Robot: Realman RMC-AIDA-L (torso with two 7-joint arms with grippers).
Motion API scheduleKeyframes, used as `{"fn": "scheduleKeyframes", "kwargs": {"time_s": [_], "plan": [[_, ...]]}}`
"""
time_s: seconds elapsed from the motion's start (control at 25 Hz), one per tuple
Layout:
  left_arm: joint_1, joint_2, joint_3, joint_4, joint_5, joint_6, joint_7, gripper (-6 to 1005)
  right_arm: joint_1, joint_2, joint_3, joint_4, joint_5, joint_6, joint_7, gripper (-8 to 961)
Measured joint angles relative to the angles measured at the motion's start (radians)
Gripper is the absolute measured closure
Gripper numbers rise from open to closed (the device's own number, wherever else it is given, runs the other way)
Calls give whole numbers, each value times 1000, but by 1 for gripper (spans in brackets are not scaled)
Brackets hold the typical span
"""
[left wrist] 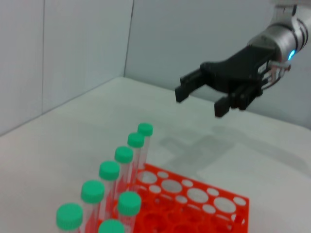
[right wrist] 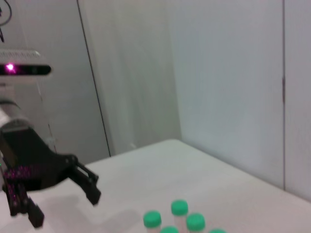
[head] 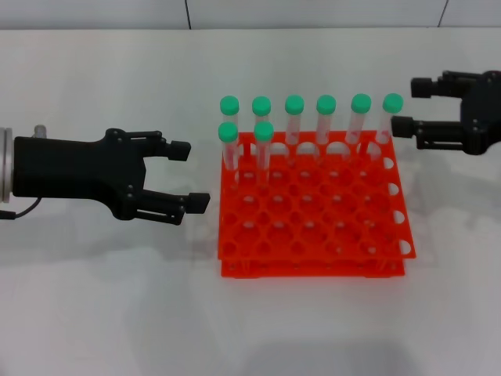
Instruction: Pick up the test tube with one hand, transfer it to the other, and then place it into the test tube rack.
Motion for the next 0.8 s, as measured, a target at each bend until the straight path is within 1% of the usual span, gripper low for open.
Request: {"fn": "scheduleKeyframes", "kwargs": {"time_s": [0.2, 0.36, 0.48, 0.64, 0.8], "plan": [[6, -1, 0, 0, -30, 10, -2, 111, -9, -6, 34, -1, -37, -33, 13, 217], [9, -2, 0, 0, -53, 13, -5, 111, -17, -8, 72, -4, -45, -73, 13, 218], [12, -3, 0, 0, -68, 22, -5, 111, -19, -8, 74, -7, -48, -81, 14, 219], [21, -3, 0, -1, -75, 25, -9, 111, -23, -4, 74, -9, -56, -97, 14, 220], [24, -3, 0, -1, -75, 25, -12, 111, -31, 5, 74, -11, -66, -105, 14, 221]]}}
